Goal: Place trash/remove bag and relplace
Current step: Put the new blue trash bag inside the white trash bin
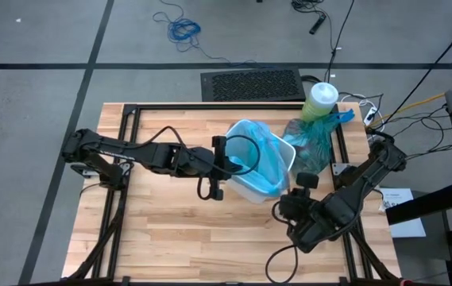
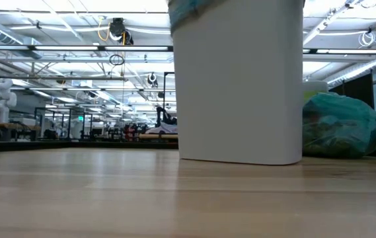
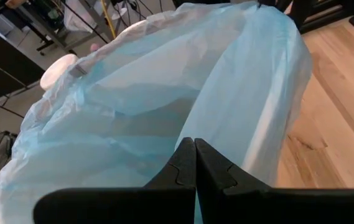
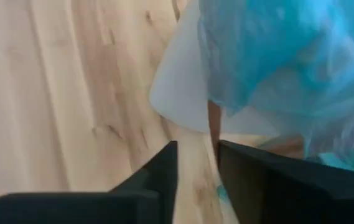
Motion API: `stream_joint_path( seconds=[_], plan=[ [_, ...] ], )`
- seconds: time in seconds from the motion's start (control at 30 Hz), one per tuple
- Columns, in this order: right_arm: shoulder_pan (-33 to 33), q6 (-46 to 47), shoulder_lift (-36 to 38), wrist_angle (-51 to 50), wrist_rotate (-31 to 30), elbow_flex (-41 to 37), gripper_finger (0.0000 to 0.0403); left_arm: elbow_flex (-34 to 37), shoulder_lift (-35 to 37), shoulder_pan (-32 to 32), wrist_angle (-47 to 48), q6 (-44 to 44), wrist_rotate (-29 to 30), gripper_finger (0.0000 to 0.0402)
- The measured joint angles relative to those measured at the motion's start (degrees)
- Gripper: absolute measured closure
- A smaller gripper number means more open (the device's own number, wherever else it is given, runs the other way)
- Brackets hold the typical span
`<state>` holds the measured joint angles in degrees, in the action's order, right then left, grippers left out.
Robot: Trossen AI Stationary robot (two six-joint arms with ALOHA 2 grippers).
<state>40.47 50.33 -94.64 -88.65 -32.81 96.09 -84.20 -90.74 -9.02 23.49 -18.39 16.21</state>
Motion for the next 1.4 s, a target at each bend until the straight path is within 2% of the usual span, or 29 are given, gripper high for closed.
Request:
stream_joint_path(
  seconds=[0.2, 0.33, 0.57, 0.87, 1.2, 1.3, 1.4],
  plan=[
    [0.02, 0.02, 3.58, 0.36, 6.65, 0.00, 0.0227, 0.07, -0.02, -0.01, 0.99, 0.09, -0.04, 0.0400],
    [0.02, 1.69, 6.61, -0.35, 8.98, 1.06, 0.0192, 0.09, -0.02, 0.00, 1.02, 0.09, -0.02, 0.0400],
    [0.07, 1.10, 9.90, 1.45, 8.07, 3.76, 0.0167, 0.11, -0.04, 0.00, 1.07, 0.09, 0.00, 0.0400],
    [-0.03, -0.19, 9.93, 1.67, 2.52, 3.76, 0.0119, 0.14, -0.04, 0.00, 1.26, 0.07, 0.13, 0.0400],
    [-6.38, -1.82, 15.18, -0.61, -5.79, 3.76, 0.0124, 0.15, -0.09, 0.00, 1.28, 0.04, 0.11, 0.0400],
    [-10.14, -3.79, 16.13, 1.08, -8.08, 3.81, 0.0126, 0.15, -0.09, 0.00, 1.27, 0.04, 0.11, 0.0400],
    [-15.30, -8.44, 16.23, 3.90, -7.66, 3.80, 0.0126, 0.15, -0.09, 0.00, 1.26, 0.04, 0.11, 0.0400]
  ],
)
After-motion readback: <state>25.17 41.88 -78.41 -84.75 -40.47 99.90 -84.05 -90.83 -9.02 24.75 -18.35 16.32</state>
